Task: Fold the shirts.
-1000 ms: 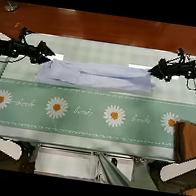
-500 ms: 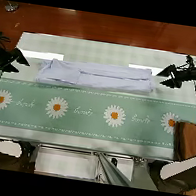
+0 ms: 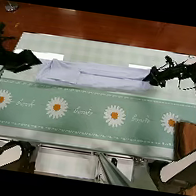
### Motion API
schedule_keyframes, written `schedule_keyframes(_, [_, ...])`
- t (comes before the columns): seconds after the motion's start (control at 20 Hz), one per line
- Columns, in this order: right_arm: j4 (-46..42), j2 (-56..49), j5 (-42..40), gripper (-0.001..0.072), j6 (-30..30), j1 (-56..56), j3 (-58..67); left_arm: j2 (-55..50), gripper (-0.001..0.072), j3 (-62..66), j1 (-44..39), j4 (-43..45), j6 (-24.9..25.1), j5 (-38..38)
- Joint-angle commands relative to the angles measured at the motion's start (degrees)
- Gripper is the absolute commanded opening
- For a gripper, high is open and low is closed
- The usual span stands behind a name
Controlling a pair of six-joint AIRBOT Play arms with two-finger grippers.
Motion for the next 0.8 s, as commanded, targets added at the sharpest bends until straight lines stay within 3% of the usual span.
schedule_keyframes(0.0, [1.1,0.2,3.3,0.0021,-0.1,3.2,5.0,1.5,0.0585,-3.1,-6.8,-2.6,0.0,2.5])
schedule_keyframes(0.05, [0.2,1.4,5.2,0.0021,-0.1,3.1,5.4,1.0,0.0182,-3.1,-8.4,-3.2,0.4,2.8])
schedule_keyframes(0.1, [-3.4,3.4,7.2,0.0021,-0.1,2.9,5.3,0.7,0.0016,-3.1,-10.1,-4.4,1.9,3.6])
schedule_keyframes(0.25, [-12.0,14.1,7.2,0.0021,-1.9,2.9,-1.6,0.3,0.0017,-3.1,-16.7,-10.4,5.9,8.5])
schedule_keyframes(0.45, [-14.8,38.3,-0.5,0.0021,-5.1,2.4,-25.0,-1.4,0.0016,-2.6,-31.8,-13.2,7.7,21.0])
schedule_keyframes(0.6, [-15.3,55.1,-2.2,0.0021,-3.7,2.4,-38.8,-9.7,0.0016,2.0,-42.7,-13.0,7.7,26.5])
schedule_keyframes(0.75, [-15.3,66.4,-1.2,0.0021,0.0,2.5,-45.5,-22.7,0.0016,12.0,-48.7,-13.0,5.1,25.5])
